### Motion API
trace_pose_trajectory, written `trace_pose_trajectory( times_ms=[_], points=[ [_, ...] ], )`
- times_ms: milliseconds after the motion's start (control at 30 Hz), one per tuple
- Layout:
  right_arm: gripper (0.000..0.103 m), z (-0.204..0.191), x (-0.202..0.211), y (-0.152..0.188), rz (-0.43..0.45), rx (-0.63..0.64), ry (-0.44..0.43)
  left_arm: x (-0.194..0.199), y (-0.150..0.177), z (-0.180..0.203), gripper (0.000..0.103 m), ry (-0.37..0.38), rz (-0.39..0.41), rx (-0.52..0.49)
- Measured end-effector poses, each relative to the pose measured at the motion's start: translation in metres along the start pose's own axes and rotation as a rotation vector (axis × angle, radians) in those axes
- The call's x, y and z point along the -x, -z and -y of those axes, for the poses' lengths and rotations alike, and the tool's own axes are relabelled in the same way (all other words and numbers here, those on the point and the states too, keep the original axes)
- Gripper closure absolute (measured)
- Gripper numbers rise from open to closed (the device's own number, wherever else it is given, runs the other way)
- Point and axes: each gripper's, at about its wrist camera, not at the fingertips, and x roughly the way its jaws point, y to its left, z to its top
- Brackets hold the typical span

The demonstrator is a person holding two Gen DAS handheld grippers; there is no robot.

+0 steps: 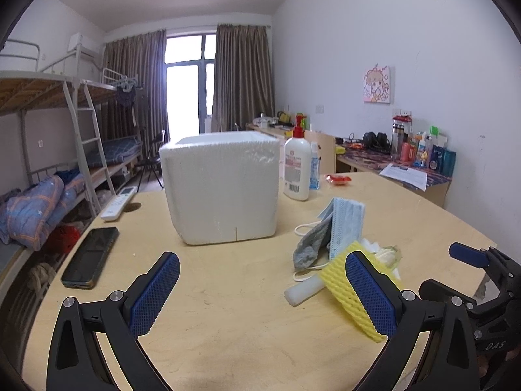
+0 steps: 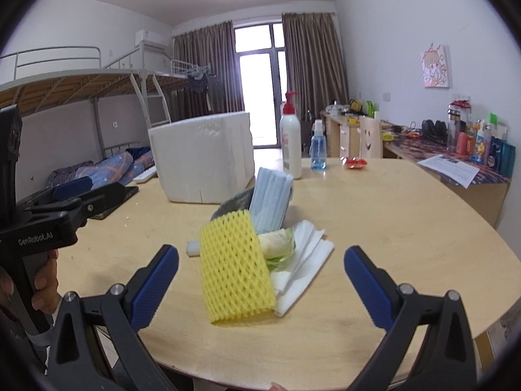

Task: Organize soft objects
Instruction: 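Move the right tool to the yellow foam net and close on it, then lift the yellow foam net up off the pile with the right tool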

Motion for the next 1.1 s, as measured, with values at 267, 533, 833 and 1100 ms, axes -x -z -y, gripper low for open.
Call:
trace_pose_trajectory(
  times_ms=[267,533,833,1100],
  points=[
    [0.000,-0.007,-0.019,0.004,-0.058,0.013,-0.015,-0.025,0.011,-0.008,0.001,0.012,-0.077,0.029],
    [0.001,-0.015,-0.031,0.003,-0.097,0.041,-0.045,-0.031,0.020,-0.015,0.001,0.020,-0.123,0.054],
    [0.025,-0.026,-0.047,0.007,-0.167,0.071,-0.066,-0.031,0.023,-0.019,0.001,0.020,-0.135,0.069],
    [0.061,-0.027,-0.053,0.009,-0.200,0.097,-0.052,-0.037,0.025,-0.018,0.001,0.032,-0.154,0.058]
  ],
)
